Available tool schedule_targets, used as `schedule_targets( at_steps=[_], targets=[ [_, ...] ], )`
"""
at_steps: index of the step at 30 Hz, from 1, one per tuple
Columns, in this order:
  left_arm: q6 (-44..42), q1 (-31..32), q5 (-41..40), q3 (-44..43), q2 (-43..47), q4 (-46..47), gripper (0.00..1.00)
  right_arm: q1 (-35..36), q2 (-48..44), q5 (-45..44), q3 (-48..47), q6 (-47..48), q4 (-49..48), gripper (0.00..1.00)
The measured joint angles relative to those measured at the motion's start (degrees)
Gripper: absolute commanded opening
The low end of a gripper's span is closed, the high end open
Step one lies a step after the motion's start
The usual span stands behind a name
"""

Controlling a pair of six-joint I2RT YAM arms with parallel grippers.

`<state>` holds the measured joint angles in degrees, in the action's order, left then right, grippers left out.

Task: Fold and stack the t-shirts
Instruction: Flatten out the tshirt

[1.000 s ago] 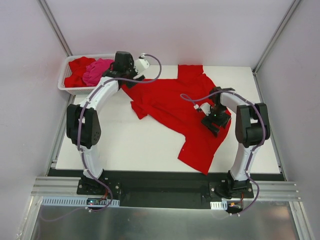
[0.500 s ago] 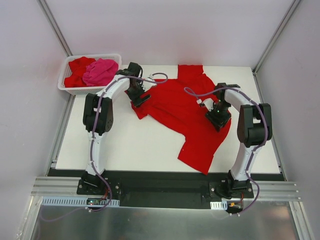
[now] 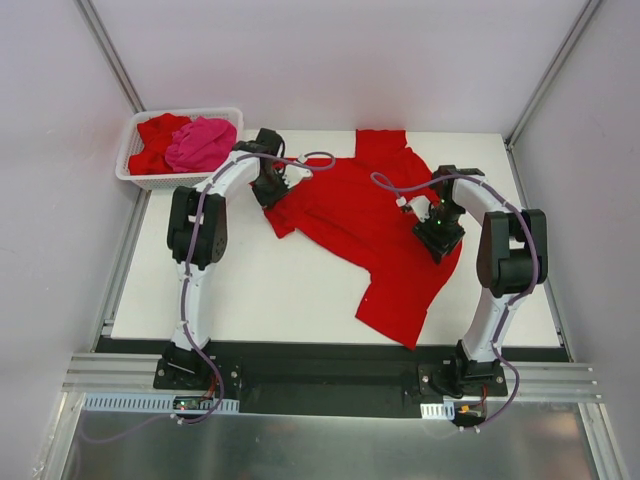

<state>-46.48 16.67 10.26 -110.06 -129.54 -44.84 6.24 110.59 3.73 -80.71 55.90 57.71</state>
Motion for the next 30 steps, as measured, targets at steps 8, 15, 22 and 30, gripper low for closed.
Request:
schedule_targets(
  at_steps=[8, 15, 22, 30],
  targets=[
    [-0.76, 0.0, 0.0, 7.91, 2.56, -0.92, 0.53, -0.02, 0.0, 0.28, 0.0, -1.22, 0.02, 0.54],
    [-0.87, 0.0, -0.09, 8.24, 4.09, -0.94, 0.56, -0.04, 0.0, 1.07, 0.0, -1.92, 0.07, 0.54],
    [-1.05, 0.0, -0.33, 5.73, 4.09, -0.92, 0.56, -0.04, -0.07, 1.57, 1.79, -2.71, 0.02, 0.55],
    [-1.84, 0.0, -0.5, 4.33, 4.09, -0.92, 0.6, -0.04, -0.5, 1.7, 2.51, -3.02, 0.0, 0.55]
  ],
)
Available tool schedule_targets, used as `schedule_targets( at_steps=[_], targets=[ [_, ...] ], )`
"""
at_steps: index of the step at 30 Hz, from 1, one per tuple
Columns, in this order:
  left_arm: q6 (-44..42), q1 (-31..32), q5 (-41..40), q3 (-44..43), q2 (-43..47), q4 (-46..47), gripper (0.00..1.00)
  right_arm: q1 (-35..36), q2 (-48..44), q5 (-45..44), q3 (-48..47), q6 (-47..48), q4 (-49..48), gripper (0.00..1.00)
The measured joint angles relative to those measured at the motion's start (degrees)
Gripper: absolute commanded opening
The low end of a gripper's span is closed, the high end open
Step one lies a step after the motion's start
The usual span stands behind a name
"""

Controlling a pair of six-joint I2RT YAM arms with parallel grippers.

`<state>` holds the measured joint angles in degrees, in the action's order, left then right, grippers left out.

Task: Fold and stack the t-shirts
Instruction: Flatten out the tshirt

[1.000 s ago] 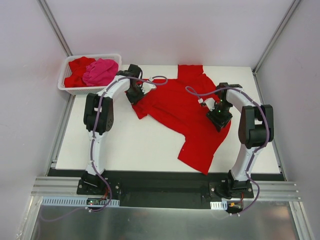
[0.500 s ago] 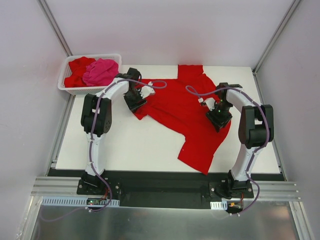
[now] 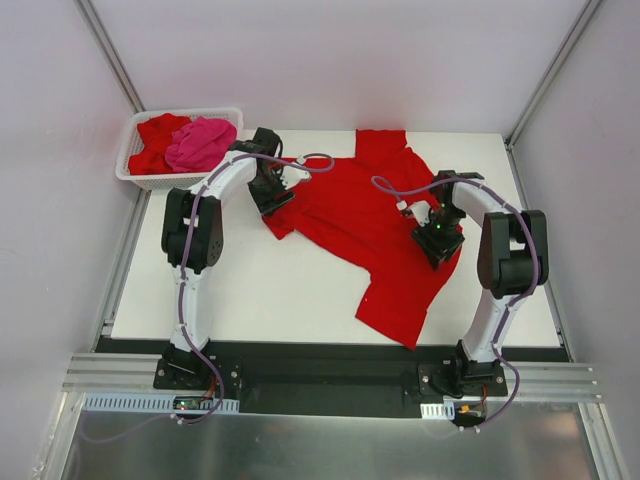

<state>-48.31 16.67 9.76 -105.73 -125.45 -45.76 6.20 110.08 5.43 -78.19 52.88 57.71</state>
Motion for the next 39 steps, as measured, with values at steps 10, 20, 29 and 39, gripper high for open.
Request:
schedule_targets(
  at_steps=[10, 20, 29, 39],
  targets=[
    [-0.37, 0.0, -1.05, -3.1, -2.86, 0.48, 0.61, 0.0, -0.2, 0.07, 0.11, -0.2, 0.04, 0.55],
    [-0.44, 0.0, -1.44, -4.76, -6.19, 0.74, 0.0, 0.02, -0.2, 0.24, 0.11, -0.33, 0.04, 0.56],
    [0.37, 0.02, -1.42, 0.87, -1.46, 1.38, 0.0, 0.02, -0.2, 0.17, 0.11, -0.42, -0.04, 0.56],
    [0.96, 3.34, -1.92, 22.29, 23.91, 1.27, 0.0, 0.02, -0.2, 0.0, -0.61, -0.94, -0.33, 0.56]
  ],
)
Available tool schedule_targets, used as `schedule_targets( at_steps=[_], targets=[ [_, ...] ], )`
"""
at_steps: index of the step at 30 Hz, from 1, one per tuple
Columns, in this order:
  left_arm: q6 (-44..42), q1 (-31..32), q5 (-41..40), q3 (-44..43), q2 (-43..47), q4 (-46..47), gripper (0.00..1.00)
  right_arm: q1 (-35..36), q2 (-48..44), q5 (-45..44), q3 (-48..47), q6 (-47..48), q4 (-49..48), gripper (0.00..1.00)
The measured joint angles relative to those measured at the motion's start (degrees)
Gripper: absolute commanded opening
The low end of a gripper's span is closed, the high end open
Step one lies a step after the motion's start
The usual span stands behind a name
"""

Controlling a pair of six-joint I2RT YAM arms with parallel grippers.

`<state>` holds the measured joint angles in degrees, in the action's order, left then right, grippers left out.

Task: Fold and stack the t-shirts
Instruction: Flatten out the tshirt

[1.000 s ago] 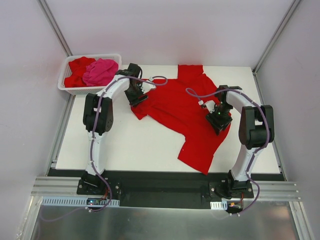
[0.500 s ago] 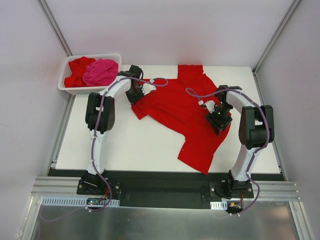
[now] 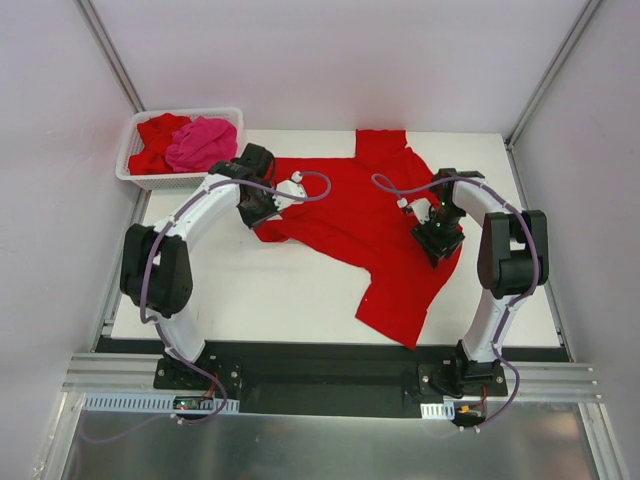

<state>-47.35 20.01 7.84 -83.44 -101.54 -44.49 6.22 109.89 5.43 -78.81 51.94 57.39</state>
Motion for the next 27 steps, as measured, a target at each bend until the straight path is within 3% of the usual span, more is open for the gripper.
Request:
schedule_targets(
  at_steps=[15, 27],
  targets=[
    [0.83, 3.45, -2.64, 3.54, 3.82, -6.4, 0.03, 0.0, 0.02, 0.0, -1.03, 0.04, 0.0, 0.57],
    [-1.81, 5.73, -11.85, 0.52, 13.18, -10.14, 0.06, 0.02, 0.02, 0.02, -1.01, 0.04, -0.11, 0.51]
  ],
)
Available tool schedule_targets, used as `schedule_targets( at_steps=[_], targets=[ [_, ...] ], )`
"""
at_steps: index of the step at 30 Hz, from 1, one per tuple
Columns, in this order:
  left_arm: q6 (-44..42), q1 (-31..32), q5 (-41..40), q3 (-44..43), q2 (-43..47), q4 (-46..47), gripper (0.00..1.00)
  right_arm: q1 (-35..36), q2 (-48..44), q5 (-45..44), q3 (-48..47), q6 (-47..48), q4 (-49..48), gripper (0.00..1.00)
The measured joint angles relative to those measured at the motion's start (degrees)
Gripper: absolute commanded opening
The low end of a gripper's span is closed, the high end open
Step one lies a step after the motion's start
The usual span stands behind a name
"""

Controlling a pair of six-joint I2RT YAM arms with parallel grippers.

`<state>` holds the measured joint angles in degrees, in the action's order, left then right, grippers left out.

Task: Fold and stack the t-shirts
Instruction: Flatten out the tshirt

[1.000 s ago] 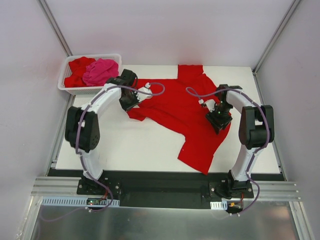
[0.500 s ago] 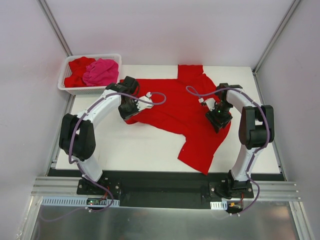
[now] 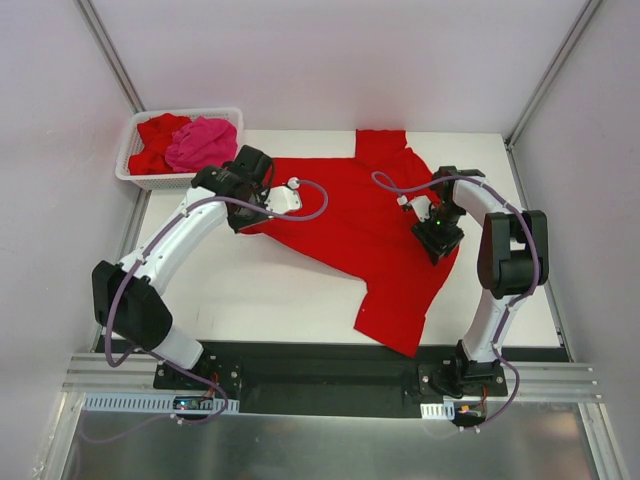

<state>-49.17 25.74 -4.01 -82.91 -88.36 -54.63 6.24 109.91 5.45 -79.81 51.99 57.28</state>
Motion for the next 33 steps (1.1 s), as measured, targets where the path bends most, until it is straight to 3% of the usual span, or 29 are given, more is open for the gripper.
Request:
schedule_targets(
  at_steps=[12, 19, 27, 33],
  targets=[
    [0.42, 8.13, -8.98, 2.54, 4.74, -5.92, 0.07, 0.28, 0.0, 0.24, 0.0, -0.11, -0.02, 0.47],
    [0.11, 9.62, -15.15, -1.57, 4.94, -7.3, 0.09, 1.57, 0.0, 1.29, 0.0, -0.35, -0.02, 0.46],
    [1.95, 12.94, -18.71, -1.92, 6.95, -9.2, 0.28, 2.32, 0.02, 1.49, 0.0, -0.37, -0.04, 0.47],
    [6.69, 13.6, -9.99, -0.52, 8.61, -16.33, 0.39, 2.49, 0.22, 1.44, 0.0, -0.28, -0.02, 0.47]
  ],
)
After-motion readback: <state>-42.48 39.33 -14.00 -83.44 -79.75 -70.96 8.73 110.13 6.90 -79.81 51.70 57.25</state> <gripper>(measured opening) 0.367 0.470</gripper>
